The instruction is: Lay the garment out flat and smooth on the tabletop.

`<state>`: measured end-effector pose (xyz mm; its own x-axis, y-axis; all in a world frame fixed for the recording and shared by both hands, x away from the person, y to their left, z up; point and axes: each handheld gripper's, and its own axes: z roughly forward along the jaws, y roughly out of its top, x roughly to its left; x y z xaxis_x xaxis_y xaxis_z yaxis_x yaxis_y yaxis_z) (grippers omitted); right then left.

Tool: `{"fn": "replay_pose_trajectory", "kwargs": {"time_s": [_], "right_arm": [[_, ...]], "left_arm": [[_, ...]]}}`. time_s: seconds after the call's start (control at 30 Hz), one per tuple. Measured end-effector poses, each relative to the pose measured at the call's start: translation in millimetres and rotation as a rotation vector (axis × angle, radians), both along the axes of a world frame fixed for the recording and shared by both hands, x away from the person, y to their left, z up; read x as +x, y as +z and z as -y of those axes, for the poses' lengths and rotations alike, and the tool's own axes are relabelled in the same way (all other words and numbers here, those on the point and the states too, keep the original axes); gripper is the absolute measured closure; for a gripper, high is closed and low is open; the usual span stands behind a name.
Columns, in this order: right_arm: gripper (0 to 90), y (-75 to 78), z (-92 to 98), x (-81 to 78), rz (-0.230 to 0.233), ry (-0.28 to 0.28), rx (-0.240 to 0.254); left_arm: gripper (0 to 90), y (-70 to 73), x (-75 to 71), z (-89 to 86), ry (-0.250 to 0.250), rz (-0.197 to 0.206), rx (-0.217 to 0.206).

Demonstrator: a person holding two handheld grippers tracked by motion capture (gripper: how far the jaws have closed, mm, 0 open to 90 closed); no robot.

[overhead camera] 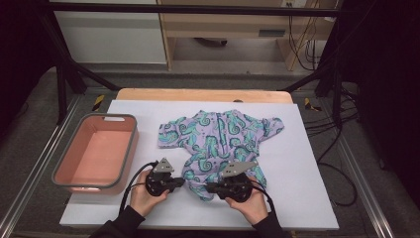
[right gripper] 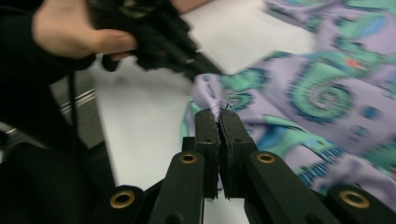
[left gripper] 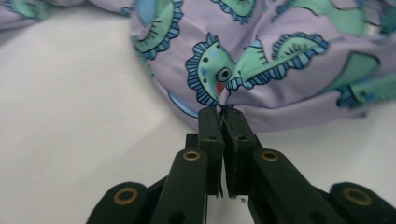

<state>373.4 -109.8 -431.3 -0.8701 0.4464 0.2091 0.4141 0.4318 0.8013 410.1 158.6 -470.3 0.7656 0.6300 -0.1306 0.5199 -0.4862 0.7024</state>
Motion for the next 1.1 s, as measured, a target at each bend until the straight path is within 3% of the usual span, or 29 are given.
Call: {"fn": "replay_pose_trajectory", "kwargs": {"time_s": [0.1,0.2,0.23,0.3,0.33,0.37,0.47,0.57,0.63,0.67,0.7,0.83,0.93,1.0,1.1], "right_arm": [[86.4,-6.3,-25.7,-6.4,-0.022,0.047,-0.017],[73.4,-22.5,-44.8,-6.7,-0.02,0.068,-0.067],[73.4,-22.5,-44.8,-6.7,-0.02,0.068,-0.067],[61.6,-22.3,-35.6,-2.1,-0.002,0.022,-0.033],[61.6,-22.3,-35.6,-2.1,-0.002,0.022,-0.033],[57.9,-13.0,-16.7,1.3,0.031,-0.041,0.001],[52.8,-2.9,23.9,4.6,0.065,-0.151,0.03],[49.0,-3.9,64.6,4.6,0.106,-0.265,-0.008],[47.1,-9.1,88.5,5.0,0.105,-0.327,-0.027],[47.1,-9.1,88.5,5.0,0.105,-0.327,-0.027],[45.2,-16.8,106.7,6.8,0.085,-0.389,-0.039],[41.6,-31.9,122.9,15.2,0.057,-0.447,-0.095],[40.3,-36.5,125.8,17.7,0.04,-0.448,-0.108],[40.8,-39.9,129.9,20.9,0.042,-0.461,-0.116],[43.3,-42.9,134.4,23.9,0.023,-0.48,-0.113]], "left_arm": [[85.6,1.8,4.5,-14.0,0.04,0.006,-0.023],[83.5,-1.4,7.5,-21.5,0.071,-0.004,-0.037],[81.8,-1.4,7.5,-21.5,0.071,-0.004,-0.037],[76.4,-2.3,8.4,-21.7,0.09,-0.013,-0.055],[71.8,-2.3,8.4,-21.7,0.09,-0.013,-0.055],[68.1,-1.6,8.2,-21.6,0.096,-0.011,-0.068],[56.0,4.3,6.8,-23.3,0.136,-0.021,-0.137],[46.5,11.2,3.4,-22.6,0.149,-0.01,-0.168],[43.7,14.8,0.3,-20.0,0.148,-0.002,-0.182],[42.6,14.8,0.3,-20.0,0.148,-0.002,-0.182],[41.6,14.8,-1.6,-15.3,0.135,-0.021,-0.182],[41.0,2.1,-1.5,-3.6,0.115,-0.06,-0.139],[42.2,-4.1,-1.2,1.4,0.104,-0.07,-0.12],[49.9,-8.0,-2.6,7.1,0.093,-0.051,-0.097],[64.6,-8.3,-3.6,7.7,0.081,-0.069,-0.097]]}}
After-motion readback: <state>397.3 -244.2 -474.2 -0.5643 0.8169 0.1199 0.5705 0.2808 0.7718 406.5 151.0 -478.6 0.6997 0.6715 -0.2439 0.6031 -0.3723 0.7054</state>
